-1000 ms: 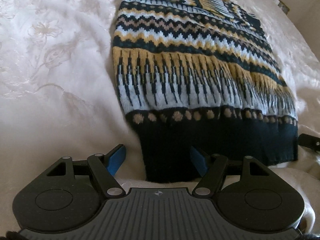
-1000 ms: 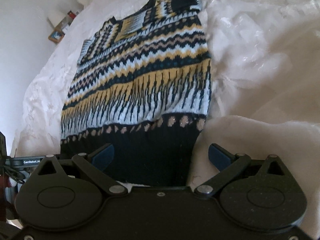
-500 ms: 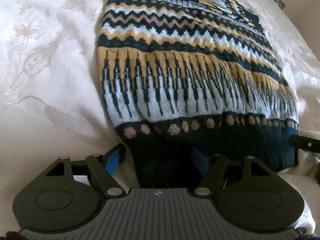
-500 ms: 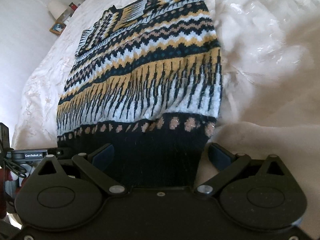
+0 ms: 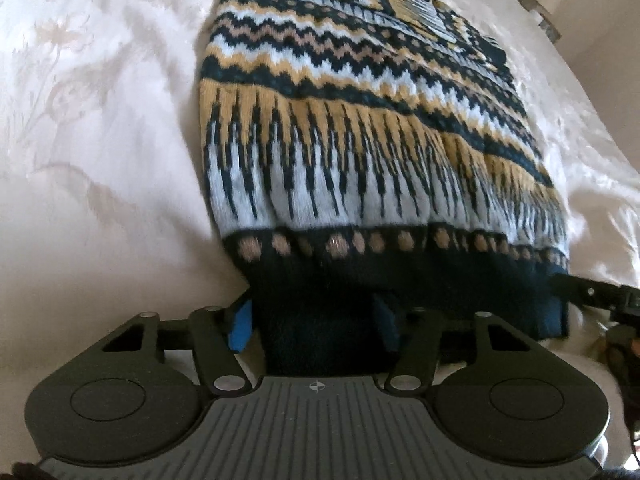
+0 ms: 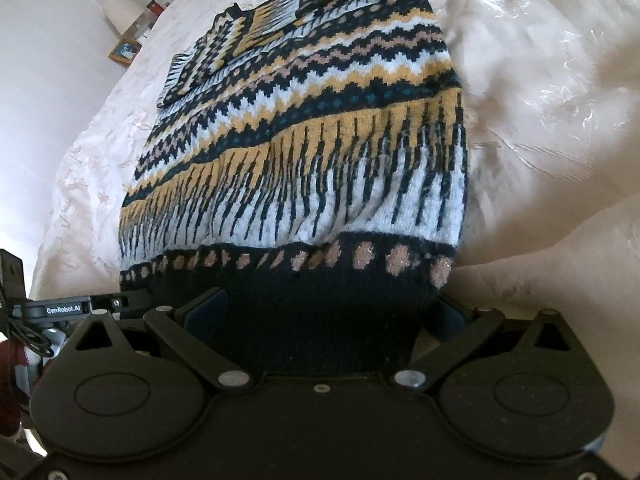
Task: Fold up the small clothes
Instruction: 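Close both grippers on the dark ribbed sweater hem, then lift the hem with both grippers, fold it toward the collar, open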
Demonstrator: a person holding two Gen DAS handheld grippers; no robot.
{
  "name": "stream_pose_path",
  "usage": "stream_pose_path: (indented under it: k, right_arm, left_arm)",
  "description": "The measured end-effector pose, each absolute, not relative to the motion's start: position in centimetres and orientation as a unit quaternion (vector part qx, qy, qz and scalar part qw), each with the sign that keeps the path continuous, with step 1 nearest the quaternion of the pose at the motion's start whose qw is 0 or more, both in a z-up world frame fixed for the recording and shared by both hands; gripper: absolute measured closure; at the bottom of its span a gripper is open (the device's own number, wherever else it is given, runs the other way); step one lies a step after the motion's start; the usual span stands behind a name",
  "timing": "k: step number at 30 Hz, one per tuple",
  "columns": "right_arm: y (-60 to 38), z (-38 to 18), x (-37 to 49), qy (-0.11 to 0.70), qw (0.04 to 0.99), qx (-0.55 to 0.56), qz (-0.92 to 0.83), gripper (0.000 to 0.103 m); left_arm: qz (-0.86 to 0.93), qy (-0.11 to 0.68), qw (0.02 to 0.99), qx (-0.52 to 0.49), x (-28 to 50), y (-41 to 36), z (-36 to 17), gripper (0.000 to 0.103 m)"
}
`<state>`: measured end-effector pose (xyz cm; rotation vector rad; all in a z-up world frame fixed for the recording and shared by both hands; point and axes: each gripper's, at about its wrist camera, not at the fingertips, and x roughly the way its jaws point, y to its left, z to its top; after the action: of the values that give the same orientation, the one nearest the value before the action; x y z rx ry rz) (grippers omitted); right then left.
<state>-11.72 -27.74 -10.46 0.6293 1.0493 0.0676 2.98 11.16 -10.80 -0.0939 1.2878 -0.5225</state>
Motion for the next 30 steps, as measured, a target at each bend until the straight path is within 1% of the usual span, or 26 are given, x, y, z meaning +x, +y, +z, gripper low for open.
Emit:
stream_pose_path:
  k: [3,5,6,7,8,9,10,12,15,17,24,30]
  right_arm:
    - [-27.8,-10.2,-12.0,0.492,0.817,0.298,0.032,0.002]
    - [-27.8,-10.1,-12.2,0.492,0.817,0.299,0.036,0.004]
    - [-27.8,-10.0,-12.3,0.493,0.817,0.297,0.032,0.006]
    - [-27.8,-9.9,-12.4,0.493,0.818,0.295,0.029,0.011]
    - [-27.8,-9.9,-12.5,0.494,0.818,0.294,0.027,0.023]
    - [-27.9,-9.9,-12.6,0.497,0.817,0.292,0.021,0.040]
    - [-27.9,-10.0,-12.7,0.499,0.817,0.289,0.011,0.047]
    - [-28.2,-10.2,-13.0,0.499,0.815,0.295,0.003,0.084]
    - [-28.4,-9.8,-13.4,0.484,0.821,0.302,0.004,0.089]
    - [-28.3,-9.2,-13.5,0.469,0.831,0.298,0.009,0.090]
    - [-28.9,-6.4,-13.7,0.397,0.862,0.313,0.025,0.091]
    - [-30.0,-3.9,-12.3,0.329,0.883,0.332,0.037,0.091]
  left_arm:
    - [-0.240,0.591,0.769,-0.047,2.8,11.3,-10.8,0.054]
    - [-0.235,0.591,0.770,-0.054,2.9,11.5,-10.8,0.062]
    - [-0.231,0.590,0.772,-0.059,3.0,11.7,-10.8,0.064]
    - [-0.228,0.588,0.773,-0.065,2.9,11.9,-10.8,0.071]
    - [-0.226,0.586,0.775,-0.071,2.9,12.0,-10.8,0.080]
    - [-0.224,0.584,0.776,-0.078,2.9,12.2,-10.7,0.084]
    - [-0.224,0.581,0.778,-0.084,2.9,12.4,-10.7,0.091]
    - [-0.225,0.575,0.781,-0.094,2.8,12.7,-10.4,0.095]
    - [-0.230,0.556,0.792,-0.105,2.6,13.0,-9.6,0.096]
    - [-0.237,0.536,0.802,-0.116,2.2,13.3,-8.6,0.097]
    - [-0.268,0.455,0.838,-0.141,1.9,13.5,-4.0,0.097]
    - [-0.280,0.390,0.865,-0.144,3.8,13.0,-0.8,0.097]
